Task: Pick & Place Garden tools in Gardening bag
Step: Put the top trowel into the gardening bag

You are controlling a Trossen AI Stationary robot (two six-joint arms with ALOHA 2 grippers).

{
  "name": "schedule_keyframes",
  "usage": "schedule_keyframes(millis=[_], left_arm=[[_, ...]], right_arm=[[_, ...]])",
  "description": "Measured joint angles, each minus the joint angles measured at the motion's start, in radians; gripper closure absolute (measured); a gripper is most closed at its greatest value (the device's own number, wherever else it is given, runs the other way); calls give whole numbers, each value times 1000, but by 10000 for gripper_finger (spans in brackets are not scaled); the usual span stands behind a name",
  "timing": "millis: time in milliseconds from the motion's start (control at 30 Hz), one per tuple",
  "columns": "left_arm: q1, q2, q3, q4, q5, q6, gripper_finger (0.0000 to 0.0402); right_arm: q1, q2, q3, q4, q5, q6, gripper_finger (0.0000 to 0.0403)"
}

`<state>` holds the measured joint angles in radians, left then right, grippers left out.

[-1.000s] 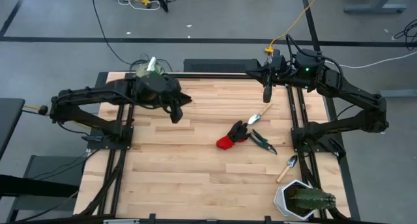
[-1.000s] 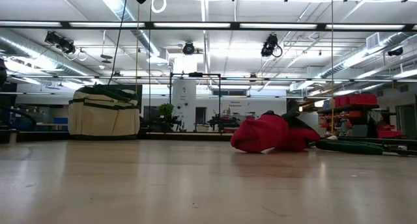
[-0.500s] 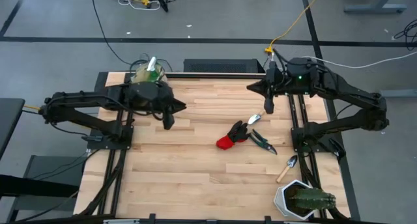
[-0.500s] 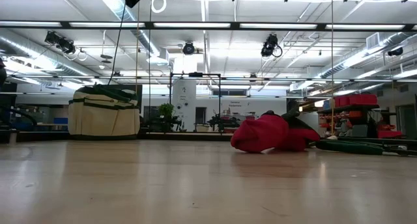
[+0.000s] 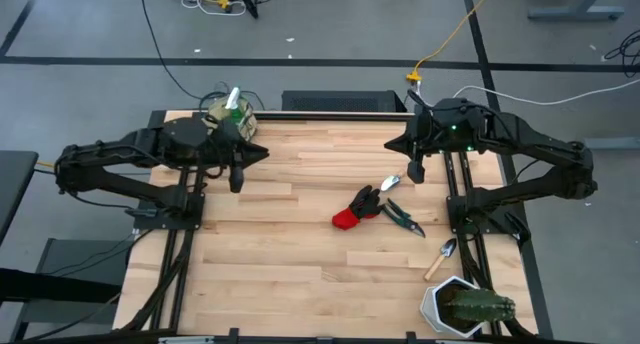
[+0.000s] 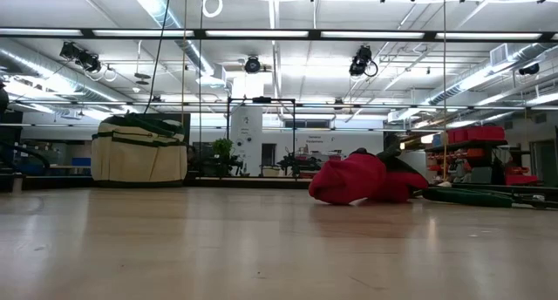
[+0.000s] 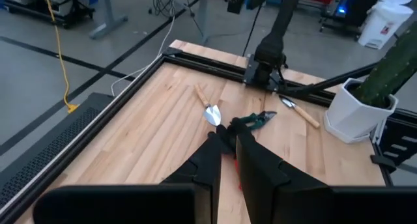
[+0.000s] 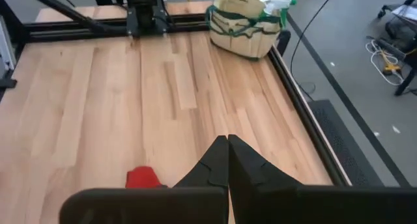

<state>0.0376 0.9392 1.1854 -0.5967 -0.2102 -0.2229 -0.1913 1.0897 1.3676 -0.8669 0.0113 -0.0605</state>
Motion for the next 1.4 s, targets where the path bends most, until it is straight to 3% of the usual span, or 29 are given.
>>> schedule_keyframes(millis=[800, 1167, 1400], left_arm=[[0, -4, 0, -6, 1, 9, 349], [0, -4, 0, -6, 0, 9, 349], [0, -4, 0, -6, -2, 9, 349]], right_arm=[[0, -2, -306, -9, 0, 90, 403], [-2, -2, -396, -17, 148, 339, 403], [-2, -2, -451, -17, 165, 492, 403]])
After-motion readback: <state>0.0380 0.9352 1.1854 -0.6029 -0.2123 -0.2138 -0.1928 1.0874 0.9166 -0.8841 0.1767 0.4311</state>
